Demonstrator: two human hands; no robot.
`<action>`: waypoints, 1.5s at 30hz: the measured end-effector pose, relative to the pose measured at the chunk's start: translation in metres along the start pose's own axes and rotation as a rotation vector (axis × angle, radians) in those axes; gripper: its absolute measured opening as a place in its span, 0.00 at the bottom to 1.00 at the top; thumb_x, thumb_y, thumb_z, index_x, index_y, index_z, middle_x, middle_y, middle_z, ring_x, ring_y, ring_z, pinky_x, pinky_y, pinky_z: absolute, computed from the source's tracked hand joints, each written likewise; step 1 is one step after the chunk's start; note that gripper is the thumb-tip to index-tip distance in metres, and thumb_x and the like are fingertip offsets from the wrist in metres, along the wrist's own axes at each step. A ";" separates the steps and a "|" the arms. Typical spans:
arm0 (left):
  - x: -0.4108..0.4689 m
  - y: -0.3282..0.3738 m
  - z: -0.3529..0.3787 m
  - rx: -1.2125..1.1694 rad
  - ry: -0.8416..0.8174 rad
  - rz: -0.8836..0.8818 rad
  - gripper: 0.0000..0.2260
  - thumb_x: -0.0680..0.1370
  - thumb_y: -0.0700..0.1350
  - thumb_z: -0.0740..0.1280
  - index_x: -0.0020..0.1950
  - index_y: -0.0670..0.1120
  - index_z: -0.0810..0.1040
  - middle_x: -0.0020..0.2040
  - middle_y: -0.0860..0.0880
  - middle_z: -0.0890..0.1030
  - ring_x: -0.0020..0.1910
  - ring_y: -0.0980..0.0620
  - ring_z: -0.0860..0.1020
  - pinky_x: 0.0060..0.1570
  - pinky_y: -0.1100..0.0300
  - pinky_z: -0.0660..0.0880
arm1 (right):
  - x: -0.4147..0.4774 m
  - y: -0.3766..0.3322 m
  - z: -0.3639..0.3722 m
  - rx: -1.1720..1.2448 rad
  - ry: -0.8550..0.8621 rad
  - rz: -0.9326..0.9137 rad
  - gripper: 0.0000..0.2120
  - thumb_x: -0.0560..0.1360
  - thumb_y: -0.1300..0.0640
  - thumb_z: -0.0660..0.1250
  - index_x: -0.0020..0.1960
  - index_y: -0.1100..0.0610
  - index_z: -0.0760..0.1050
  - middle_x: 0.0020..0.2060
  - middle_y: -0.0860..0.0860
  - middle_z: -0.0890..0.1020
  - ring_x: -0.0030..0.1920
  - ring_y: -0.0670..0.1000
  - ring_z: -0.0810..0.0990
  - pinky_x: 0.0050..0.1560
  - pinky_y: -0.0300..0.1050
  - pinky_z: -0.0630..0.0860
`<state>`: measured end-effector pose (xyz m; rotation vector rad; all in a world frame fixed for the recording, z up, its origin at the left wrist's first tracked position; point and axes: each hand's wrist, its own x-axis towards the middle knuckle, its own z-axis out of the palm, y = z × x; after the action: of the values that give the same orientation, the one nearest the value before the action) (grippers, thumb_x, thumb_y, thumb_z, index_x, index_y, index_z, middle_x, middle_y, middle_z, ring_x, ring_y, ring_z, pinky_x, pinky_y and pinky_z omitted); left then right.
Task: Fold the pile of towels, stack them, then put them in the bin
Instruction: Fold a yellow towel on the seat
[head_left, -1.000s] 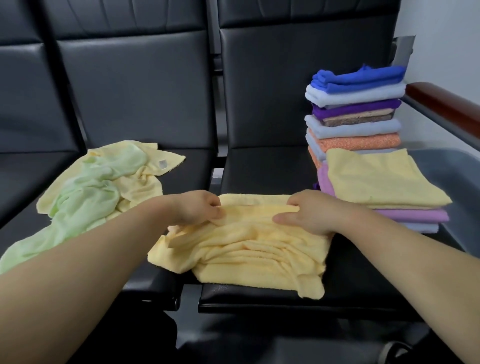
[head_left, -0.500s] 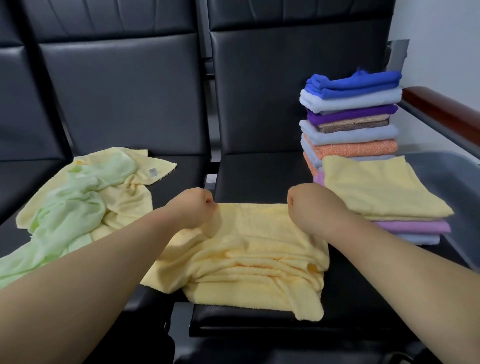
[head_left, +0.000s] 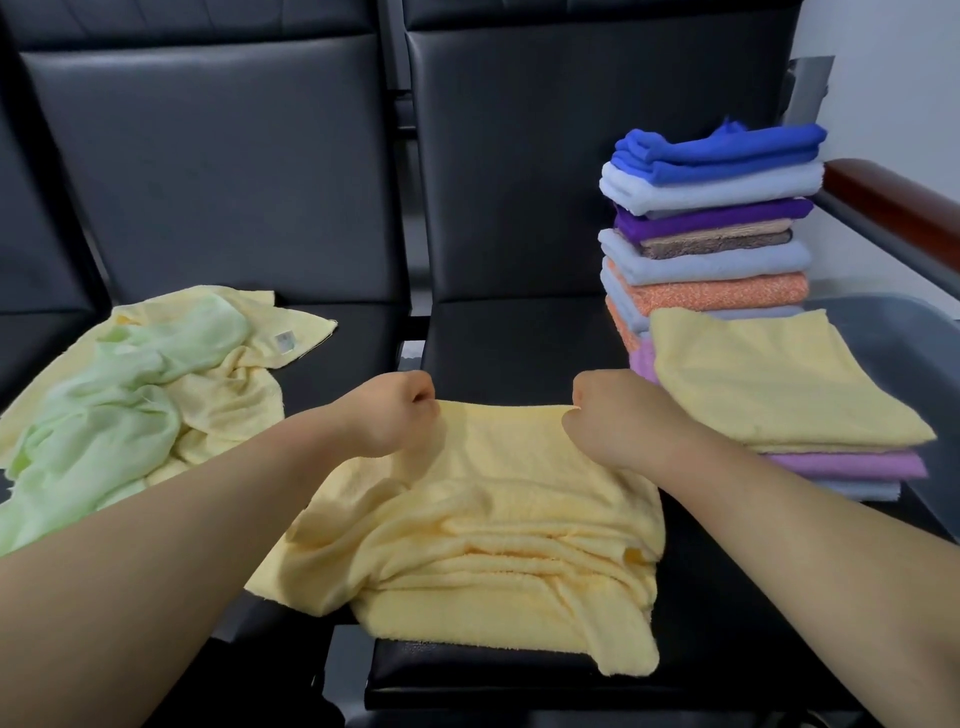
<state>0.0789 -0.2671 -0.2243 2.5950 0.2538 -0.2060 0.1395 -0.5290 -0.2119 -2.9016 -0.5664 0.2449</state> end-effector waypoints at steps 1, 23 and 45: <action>0.001 0.000 0.001 -0.008 0.010 -0.008 0.08 0.82 0.46 0.59 0.47 0.44 0.74 0.41 0.50 0.76 0.38 0.51 0.72 0.38 0.57 0.70 | 0.001 0.000 0.001 -0.007 -0.013 0.012 0.09 0.80 0.58 0.58 0.41 0.52 0.67 0.40 0.48 0.75 0.37 0.45 0.68 0.47 0.41 0.62; -0.011 0.008 -0.016 -0.004 0.016 0.048 0.07 0.81 0.44 0.62 0.46 0.45 0.67 0.39 0.50 0.71 0.35 0.51 0.66 0.34 0.57 0.66 | -0.005 -0.007 -0.004 0.001 0.083 -0.016 0.11 0.79 0.60 0.58 0.41 0.51 0.60 0.40 0.49 0.75 0.36 0.49 0.72 0.32 0.46 0.65; -0.088 -0.016 -0.069 0.255 -0.049 -0.041 0.10 0.71 0.55 0.76 0.37 0.50 0.82 0.31 0.54 0.75 0.32 0.53 0.71 0.34 0.58 0.69 | -0.031 0.001 -0.029 -0.033 0.265 -0.074 0.07 0.82 0.57 0.54 0.46 0.52 0.67 0.39 0.48 0.73 0.40 0.53 0.74 0.34 0.47 0.64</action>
<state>-0.0039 -0.2304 -0.1560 2.8343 0.2797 -0.3357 0.1173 -0.5459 -0.1799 -2.8702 -0.6333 -0.1582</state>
